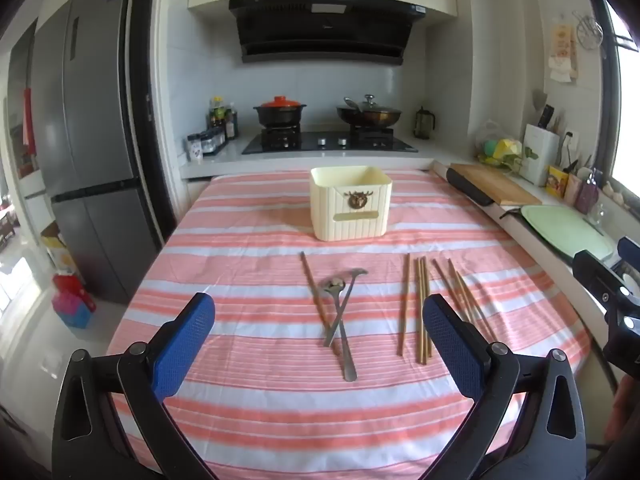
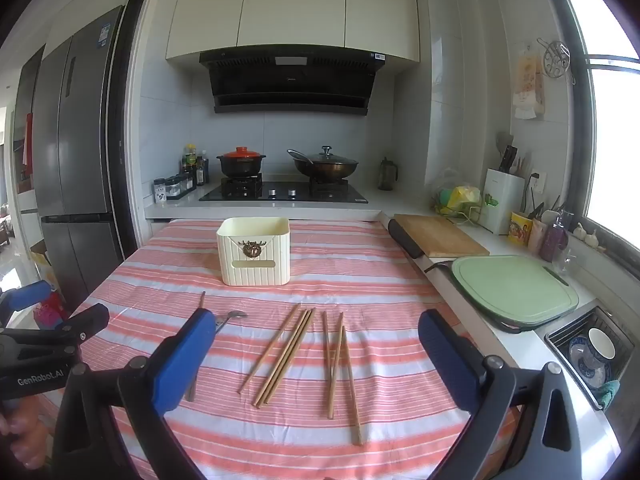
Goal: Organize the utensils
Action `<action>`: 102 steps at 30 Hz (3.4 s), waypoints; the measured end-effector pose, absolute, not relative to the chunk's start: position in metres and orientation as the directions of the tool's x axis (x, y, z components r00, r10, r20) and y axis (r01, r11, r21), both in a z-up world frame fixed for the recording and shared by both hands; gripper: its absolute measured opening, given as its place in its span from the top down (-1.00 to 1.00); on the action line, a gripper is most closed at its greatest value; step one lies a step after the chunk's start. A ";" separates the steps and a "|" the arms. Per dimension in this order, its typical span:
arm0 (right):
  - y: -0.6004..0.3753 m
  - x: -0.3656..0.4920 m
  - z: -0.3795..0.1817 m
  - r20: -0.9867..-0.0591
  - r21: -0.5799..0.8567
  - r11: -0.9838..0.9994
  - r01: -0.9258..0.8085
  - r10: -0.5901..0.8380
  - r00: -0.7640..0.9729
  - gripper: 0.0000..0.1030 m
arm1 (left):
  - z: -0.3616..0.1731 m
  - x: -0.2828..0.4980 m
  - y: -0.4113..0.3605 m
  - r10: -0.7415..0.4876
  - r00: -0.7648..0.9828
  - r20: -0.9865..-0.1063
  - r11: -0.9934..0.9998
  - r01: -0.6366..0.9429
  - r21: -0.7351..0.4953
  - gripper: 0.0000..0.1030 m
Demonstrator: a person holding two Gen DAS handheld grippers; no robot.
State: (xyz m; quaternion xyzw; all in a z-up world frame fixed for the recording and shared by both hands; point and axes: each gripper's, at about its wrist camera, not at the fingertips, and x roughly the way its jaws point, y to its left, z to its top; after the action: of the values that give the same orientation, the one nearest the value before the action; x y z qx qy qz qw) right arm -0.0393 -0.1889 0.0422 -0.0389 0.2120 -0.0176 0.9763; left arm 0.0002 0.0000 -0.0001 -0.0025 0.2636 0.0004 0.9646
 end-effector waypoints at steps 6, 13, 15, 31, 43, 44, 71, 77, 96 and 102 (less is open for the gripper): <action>-0.190 -0.039 0.040 -0.415 -0.083 0.996 0.019 -0.052 0.908 -1.00 | 0.000 0.000 0.000 -0.001 0.860 -0.511 1.000 -0.002 -0.004 -0.99; -0.191 -0.040 0.040 -0.415 -0.082 0.996 0.020 -0.052 0.908 -1.00 | 0.000 0.000 0.000 -0.001 0.860 -0.511 1.000 -0.002 -0.005 -0.99; -0.191 -0.039 0.040 -0.414 -0.082 0.996 0.020 -0.052 0.909 -1.00 | 0.000 0.000 0.000 -0.001 0.859 -0.512 1.000 -0.002 -0.006 -0.99; -0.194 -0.040 0.038 -0.410 -0.079 0.997 0.024 -0.055 0.910 -1.00 | 0.002 0.001 -0.003 0.004 0.866 -0.501 1.000 -0.007 -0.004 -0.99; -0.192 -0.039 0.038 -0.414 -0.079 0.997 0.022 -0.053 0.909 -1.00 | 0.003 0.000 0.001 0.002 0.864 -0.504 1.000 -0.006 -0.006 -0.99; -0.193 -0.039 0.039 -0.414 -0.078 0.997 0.022 -0.052 0.909 -1.00 | 0.003 0.001 0.000 0.004 0.863 -0.505 1.000 -0.007 -0.004 -0.99; -0.195 -0.026 0.033 -0.441 -0.089 0.996 0.010 -0.048 0.896 -1.00 | -0.008 0.012 -0.003 0.074 0.857 -0.510 0.997 -0.052 0.057 -0.99; -0.199 -0.021 0.028 -0.451 -0.086 0.996 0.014 -0.051 0.891 -1.00 | -0.018 0.019 0.008 -0.053 0.840 -0.540 0.998 0.031 -0.049 -0.99; -0.245 0.027 -0.038 -0.598 -0.059 0.997 0.057 -0.081 0.798 -1.00 | -0.106 0.150 0.054 -0.036 0.636 -0.771 0.997 -0.024 -0.067 -0.99; -0.265 0.045 -0.052 -0.627 -0.048 0.994 0.102 -0.110 0.771 -1.00 | -0.148 0.204 0.046 0.014 0.550 -0.835 1.000 -0.028 -0.002 -0.99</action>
State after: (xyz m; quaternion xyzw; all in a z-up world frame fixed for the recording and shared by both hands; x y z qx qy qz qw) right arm 0.0448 -0.2647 -0.0516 -0.0057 0.3337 -0.0563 0.9410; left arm 0.2038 0.0463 -0.1479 -0.0075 0.4740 0.0119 0.8804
